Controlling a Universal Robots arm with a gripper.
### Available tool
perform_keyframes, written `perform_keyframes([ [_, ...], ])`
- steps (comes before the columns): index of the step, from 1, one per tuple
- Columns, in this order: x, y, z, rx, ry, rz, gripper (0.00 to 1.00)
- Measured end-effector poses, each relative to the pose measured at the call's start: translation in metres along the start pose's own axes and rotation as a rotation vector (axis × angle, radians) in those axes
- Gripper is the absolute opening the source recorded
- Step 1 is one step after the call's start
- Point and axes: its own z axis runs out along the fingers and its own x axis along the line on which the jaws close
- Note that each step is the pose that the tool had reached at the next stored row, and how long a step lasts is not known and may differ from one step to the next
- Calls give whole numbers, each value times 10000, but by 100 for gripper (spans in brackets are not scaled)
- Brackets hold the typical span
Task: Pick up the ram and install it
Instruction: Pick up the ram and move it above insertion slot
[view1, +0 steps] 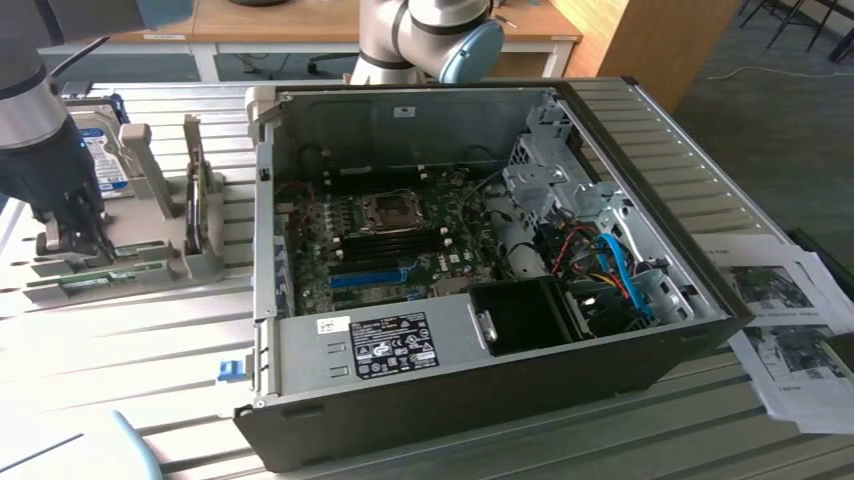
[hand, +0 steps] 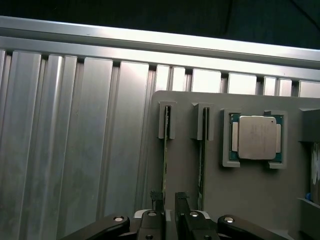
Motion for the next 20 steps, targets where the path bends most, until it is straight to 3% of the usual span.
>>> perform_keyframes([
  [20, 38, -4, 2, 3, -2, -1, 23],
])
